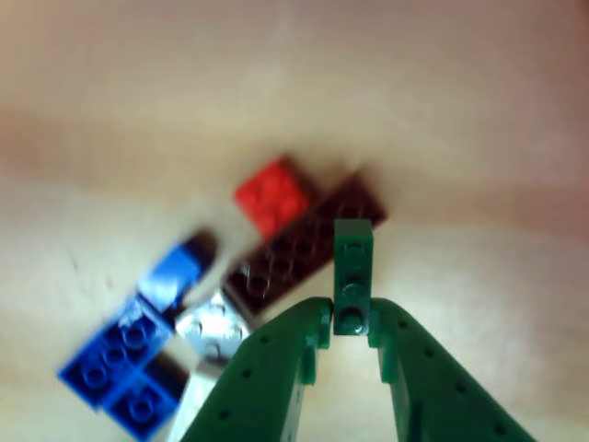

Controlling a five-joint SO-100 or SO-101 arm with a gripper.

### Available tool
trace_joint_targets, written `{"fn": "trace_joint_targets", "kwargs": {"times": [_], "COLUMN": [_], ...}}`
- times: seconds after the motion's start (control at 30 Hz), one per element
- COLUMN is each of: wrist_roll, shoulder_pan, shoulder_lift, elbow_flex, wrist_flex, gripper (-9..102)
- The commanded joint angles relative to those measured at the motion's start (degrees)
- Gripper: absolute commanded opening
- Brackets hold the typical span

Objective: Put all lego bricks in the bin.

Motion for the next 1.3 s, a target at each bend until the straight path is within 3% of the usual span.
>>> {"fn": "trace_joint_targets", "kwargs": {"times": [0.0,0.27,0.37,0.47,0.57,0.67,0.8,0.9,1.07,1.27], "wrist_roll": [12.8,19.1,22.2,26.1,31.7,33.0,33.2,35.3,44.6,50.9], "shoulder_pan": [11.5,29.2,33.3,33.7,33.1,28.2,13.8,2.5,-3.1,-2.2], "shoulder_lift": [19.9,-10.2,-15.8,-13.7,-10.8,-0.3,16.1,15.2,-1.3,-20.0], "elbow_flex": [-6.2,-24.7,-28.8,-28.5,-30.5,-27.2,-17.9,-14.8,-14.1,-20.1], "wrist_flex": [-3.1,-10.2,-11.9,-10.3,-7.0,0.9,13.7,22.7,17.8,13.4], "gripper": [0,1,9,22,29,28,25,25,25,22]}}
